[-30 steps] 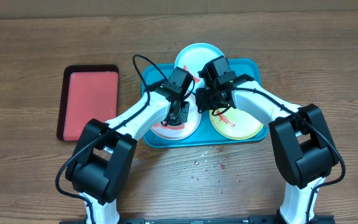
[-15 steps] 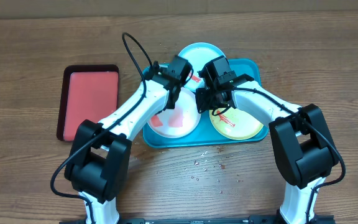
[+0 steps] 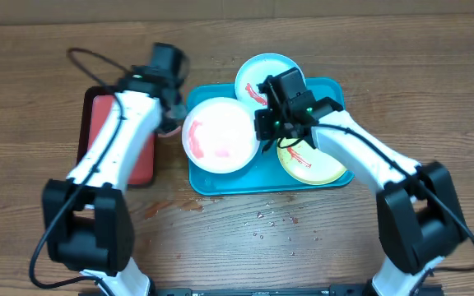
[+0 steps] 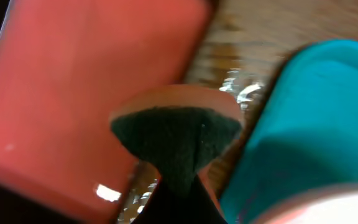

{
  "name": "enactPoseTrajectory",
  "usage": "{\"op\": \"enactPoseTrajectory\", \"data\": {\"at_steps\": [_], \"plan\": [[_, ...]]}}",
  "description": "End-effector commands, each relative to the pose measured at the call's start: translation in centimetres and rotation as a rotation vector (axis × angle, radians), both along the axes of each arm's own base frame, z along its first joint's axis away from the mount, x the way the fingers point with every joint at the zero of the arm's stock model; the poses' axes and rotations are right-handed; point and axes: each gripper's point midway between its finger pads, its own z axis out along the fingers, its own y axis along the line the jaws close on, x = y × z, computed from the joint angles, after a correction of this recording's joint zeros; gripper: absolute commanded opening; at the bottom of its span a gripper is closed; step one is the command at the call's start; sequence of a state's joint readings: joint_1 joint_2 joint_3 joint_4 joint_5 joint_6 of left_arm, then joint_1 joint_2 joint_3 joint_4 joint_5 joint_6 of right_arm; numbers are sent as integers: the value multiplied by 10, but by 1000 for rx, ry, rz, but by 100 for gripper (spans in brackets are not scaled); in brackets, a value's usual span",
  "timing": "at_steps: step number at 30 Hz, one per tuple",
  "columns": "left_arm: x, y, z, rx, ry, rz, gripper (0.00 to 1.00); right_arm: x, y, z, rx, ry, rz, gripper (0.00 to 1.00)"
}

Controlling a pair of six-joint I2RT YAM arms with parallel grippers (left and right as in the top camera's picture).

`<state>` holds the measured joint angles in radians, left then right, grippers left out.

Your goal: Clean dirty plates on tray and stack at the side

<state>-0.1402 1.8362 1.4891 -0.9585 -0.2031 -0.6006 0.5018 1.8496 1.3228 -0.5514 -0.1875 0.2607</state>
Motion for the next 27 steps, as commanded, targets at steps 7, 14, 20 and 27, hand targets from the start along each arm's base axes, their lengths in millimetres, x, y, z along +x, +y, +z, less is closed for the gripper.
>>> {"op": "enactPoseTrajectory", "data": {"at_steps": [7,14,20,27], "plan": [[-13,69,8,-79,35,130,4,28,-15,74,-334,-362,-184,4],[-21,94,0,-74,50,176,4,32,-27,115,-633,-586,-188,4],[-25,94,-17,-74,56,178,4,23,-26,141,-856,-714,-153,4],[-25,94,-24,-74,53,177,4,17,-3,161,-989,-819,-17,4]]}}
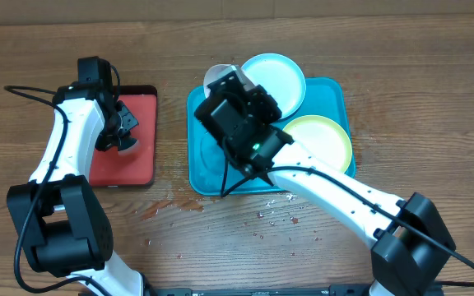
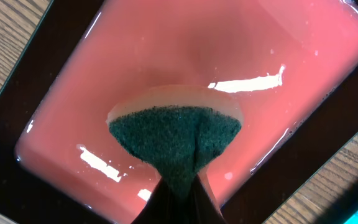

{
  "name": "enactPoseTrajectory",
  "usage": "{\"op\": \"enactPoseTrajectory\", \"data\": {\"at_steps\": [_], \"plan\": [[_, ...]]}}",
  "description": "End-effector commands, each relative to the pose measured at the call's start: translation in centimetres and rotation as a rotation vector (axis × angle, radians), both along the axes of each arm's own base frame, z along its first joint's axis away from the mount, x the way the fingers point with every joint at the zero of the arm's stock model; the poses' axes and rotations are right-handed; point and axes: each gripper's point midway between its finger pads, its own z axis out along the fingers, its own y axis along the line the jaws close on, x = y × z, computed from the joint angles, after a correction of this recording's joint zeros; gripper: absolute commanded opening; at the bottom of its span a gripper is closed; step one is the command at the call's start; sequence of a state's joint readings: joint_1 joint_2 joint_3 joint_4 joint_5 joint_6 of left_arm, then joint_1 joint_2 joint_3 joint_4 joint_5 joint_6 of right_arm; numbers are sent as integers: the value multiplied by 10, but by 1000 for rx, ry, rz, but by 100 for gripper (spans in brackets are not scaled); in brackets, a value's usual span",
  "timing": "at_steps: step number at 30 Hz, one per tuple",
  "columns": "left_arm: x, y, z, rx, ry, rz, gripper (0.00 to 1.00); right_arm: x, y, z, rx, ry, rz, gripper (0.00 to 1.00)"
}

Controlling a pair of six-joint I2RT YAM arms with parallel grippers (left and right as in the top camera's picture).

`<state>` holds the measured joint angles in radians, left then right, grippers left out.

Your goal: Clean dirty plates on tray and stack at the side

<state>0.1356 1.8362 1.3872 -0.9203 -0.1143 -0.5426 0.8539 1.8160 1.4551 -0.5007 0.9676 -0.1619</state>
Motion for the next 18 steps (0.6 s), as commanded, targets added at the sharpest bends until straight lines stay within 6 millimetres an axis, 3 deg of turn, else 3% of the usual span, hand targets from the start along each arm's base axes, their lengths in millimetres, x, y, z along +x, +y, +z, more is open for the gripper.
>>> {"op": "enactPoseTrajectory", "data": {"at_steps": [1,6,12,16,18], "plan": [[0,0,7,1,-21,-21,4,-1,1,39,-149,-63,36,4],[1,0,7,2,-23,-21,4,-2,7,52,-259,-90,67,4],[1,0,7,2,-25,-21,4,-1,-5,75,-284,-179,-43,4],[1,0,7,2,-24,-21,4,-2,-4,69,-199,-189,-54,4],[1,0,7,1,-23,-21,4,-2,6,45,-62,-120,0,4]]}}
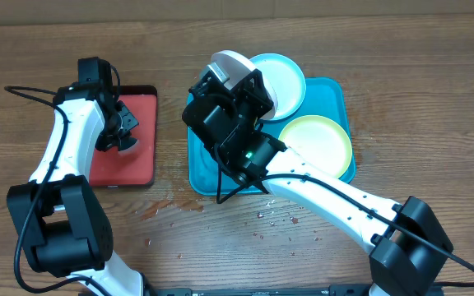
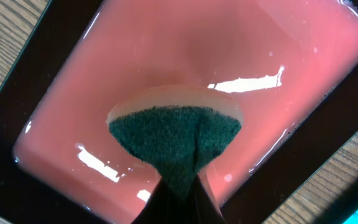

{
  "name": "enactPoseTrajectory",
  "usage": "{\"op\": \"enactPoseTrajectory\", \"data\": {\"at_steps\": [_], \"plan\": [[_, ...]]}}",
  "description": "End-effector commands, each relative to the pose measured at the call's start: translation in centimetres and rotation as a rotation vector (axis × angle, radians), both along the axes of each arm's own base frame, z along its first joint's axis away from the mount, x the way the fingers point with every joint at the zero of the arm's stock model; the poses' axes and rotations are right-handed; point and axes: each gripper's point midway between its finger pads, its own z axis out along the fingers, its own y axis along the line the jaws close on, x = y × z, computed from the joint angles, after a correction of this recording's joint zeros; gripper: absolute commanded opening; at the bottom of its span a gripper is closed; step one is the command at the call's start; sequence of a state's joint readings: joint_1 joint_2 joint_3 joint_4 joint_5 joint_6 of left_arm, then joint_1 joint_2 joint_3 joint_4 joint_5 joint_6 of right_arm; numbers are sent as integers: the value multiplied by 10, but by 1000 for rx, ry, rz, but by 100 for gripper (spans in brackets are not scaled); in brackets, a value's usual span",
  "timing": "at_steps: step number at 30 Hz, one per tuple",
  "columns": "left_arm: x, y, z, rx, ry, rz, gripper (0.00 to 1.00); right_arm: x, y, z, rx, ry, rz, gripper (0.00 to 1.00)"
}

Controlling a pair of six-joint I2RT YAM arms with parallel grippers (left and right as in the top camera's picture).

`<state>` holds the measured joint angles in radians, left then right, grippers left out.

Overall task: Clean dirty plates on tray and stack at the side
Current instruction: 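Lift the white plate with the right gripper and place it right of the tray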

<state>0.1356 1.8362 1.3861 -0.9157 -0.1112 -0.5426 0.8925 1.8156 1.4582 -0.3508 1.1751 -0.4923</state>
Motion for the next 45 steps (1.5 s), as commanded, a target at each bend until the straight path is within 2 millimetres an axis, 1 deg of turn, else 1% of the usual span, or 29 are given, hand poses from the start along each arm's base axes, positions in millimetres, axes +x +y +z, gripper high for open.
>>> {"op": "enactPoseTrajectory", "data": {"at_steps": [1,2,3,4,5,7,10,11,12,13,14,16,17,18,19,21,23,25,28,32,35,37,39,40,41,42,45], "plan": [[0,1,7,4,-19,-20,4,-2,13,-10,250,65,60,4],[0,1,7,4,-18,-21,4,-3,21,-30,291,163,117,4],[-1,1,7,4,-16,-21,4,-5,25,-44,310,235,160,4],[-1,1,7,4,-16,-21,4,-5,24,-55,323,289,178,4],[-1,1,7,4,-16,-20,4,-3,19,-52,311,270,156,4],[-1,1,7,3,-16,-20,4,3,4,-29,292,162,84,4],[-1,0,7,3,-16,-22,4,6,-21,21,318,-54,-41,4],[-1,0,7,3,-16,-22,4,8,-28,32,357,-96,-67,4],[-1,0,7,3,-16,-22,4,10,-33,37,412,-115,-77,4],[-1,0,7,3,-16,-22,4,13,-35,36,474,-109,-74,4],[-1,0,7,3,-15,-21,4,17,-30,26,540,-57,-41,4],[-1,0,7,4,-15,-25,4,21,-9,-8,586,153,100,4],[-1,0,7,4,-14,-25,4,19,-5,-30,570,278,161,4],[-2,0,7,3,-12,-25,4,18,-8,-46,555,353,176,4],[-2,0,7,3,-12,-26,4,19,-19,-59,555,400,145,4],[-1,0,7,3,-13,-25,4,27,-50,-68,663,391,-5,4],[0,0,7,3,-16,-25,4,39,-81,-64,824,323,-156,4],[-1,0,7,4,-15,-26,4,50,-111,-60,957,274,-256,4],[-3,0,7,2,-7,-26,4,65,-156,-60,1134,281,-323,4],[-3,0,7,2,-8,-25,4,76,-231,-67,1381,304,-416,4],[-2,0,7,2,-9,-25,4,72,-287,-78,1496,303,-485,4],[-2,-2,7,0,-11,-27,4,64,-321,-92,1518,286,-572,4],[-1,-2,7,0,-15,-29,5,55,-352,-110,1528,272,-661,4],[0,-2,7,0,-17,-28,4,51,-361,-118,1533,269,-692,4],[1,-2,7,0,-20,-28,4,45,-379,-133,1538,264,-746,4],[1,-2,7,0,-20,-28,4,42,-388,-142,1537,260,-781,4],[0,-2,7,0,-16,-29,4,36,-408,-161,1525,246,-867,4]]}}
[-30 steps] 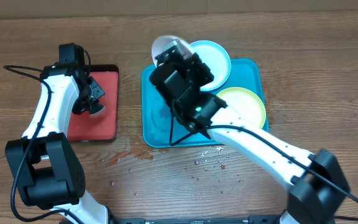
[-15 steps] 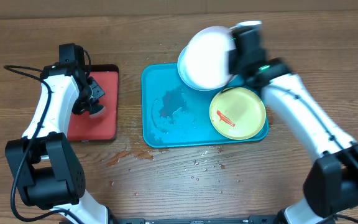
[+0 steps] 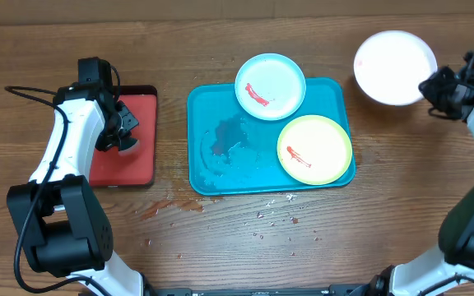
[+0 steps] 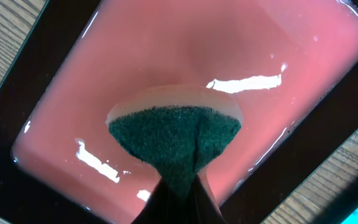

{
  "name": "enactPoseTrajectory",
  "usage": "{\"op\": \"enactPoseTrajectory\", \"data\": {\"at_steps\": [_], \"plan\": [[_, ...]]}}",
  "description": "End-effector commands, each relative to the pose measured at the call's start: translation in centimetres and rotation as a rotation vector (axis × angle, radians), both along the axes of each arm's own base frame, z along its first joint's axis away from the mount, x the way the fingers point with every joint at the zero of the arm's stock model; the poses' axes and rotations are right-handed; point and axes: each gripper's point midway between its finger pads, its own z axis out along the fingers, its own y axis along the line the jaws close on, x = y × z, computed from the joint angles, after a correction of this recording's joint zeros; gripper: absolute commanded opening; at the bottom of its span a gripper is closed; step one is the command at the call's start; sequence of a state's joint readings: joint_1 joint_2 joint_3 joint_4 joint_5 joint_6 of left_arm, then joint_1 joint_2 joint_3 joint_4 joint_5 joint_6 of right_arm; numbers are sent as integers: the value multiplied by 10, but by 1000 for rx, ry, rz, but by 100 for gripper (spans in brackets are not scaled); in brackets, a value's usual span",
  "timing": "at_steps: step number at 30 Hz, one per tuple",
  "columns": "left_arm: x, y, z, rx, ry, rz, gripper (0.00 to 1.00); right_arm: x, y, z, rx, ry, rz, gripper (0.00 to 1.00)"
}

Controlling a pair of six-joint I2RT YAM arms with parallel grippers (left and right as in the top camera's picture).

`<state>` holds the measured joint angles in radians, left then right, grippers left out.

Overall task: Clean dirty plates on tray and stack at the side
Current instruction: 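Lift the white plate with the right gripper and place it right of the tray, then move the right gripper back to the light-blue plate and grasp its rim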

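A white plate lies at the back right of the table, off the teal tray. My right gripper is at its lower right rim, shut on it. A light blue plate and a yellow-green plate, each with a red smear, rest on the teal tray. My left gripper is shut on a green-faced sponge, hanging over the pink liquid of the black-rimmed red tray.
A wet patch marks the teal tray's left half. Reddish spills and crumbs lie on the wood in front of the trays. The red tray sits left of the teal one.
The right arm held the white plate high over the teal tray's left side; it is now at the far right, with the plate at the table's back right. The left gripper has not moved.
First the sponge was at the teal tray's left edge beside the red-smeared white plate, with my right gripper at that plate. Then the sponge hung over the red tray and the right arm held the plate raised. Now the plate is beside the tray, at the right.
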<state>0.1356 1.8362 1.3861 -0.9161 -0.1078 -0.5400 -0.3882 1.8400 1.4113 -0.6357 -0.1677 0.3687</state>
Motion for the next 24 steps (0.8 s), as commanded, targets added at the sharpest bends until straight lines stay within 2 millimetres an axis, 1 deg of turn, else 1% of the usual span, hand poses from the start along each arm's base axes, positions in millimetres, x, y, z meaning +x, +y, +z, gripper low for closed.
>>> {"op": "enactPoseTrajectory", "data": {"at_steps": [1,5,8,9,11,13,14,15,16,17,19,22,24], "plan": [[0,-2,7,2,-16,-26,4,-6,-15,-30,24,55,-58,4],[0,-2,7,2,-16,-26,4,-4,-18,-49,28,81,-62,4],[-1,-1,7,3,-15,-25,4,-1,-19,-58,28,89,-64,4],[-1,-1,7,3,-14,-26,4,-1,-20,-60,27,89,-64,17],[-1,-1,7,3,-13,-26,4,0,-20,-61,27,88,-64,44],[-1,-1,7,2,-14,-25,4,1,-19,-60,33,83,-60,47],[0,-1,7,3,-17,-26,4,4,-10,-57,75,63,-32,41],[0,-1,7,3,-20,-26,4,6,-3,-55,106,50,-12,29],[1,-1,7,4,-22,-25,4,10,7,-53,150,30,20,24],[2,-1,7,4,-25,-25,4,13,16,-50,183,10,47,22],[3,-1,8,4,-29,-26,4,24,42,-38,270,-54,134,23],[4,-2,8,-1,-33,-27,4,40,85,-19,375,-149,277,27],[4,-4,8,-13,-36,-30,4,48,113,-9,402,-191,359,29]]}}
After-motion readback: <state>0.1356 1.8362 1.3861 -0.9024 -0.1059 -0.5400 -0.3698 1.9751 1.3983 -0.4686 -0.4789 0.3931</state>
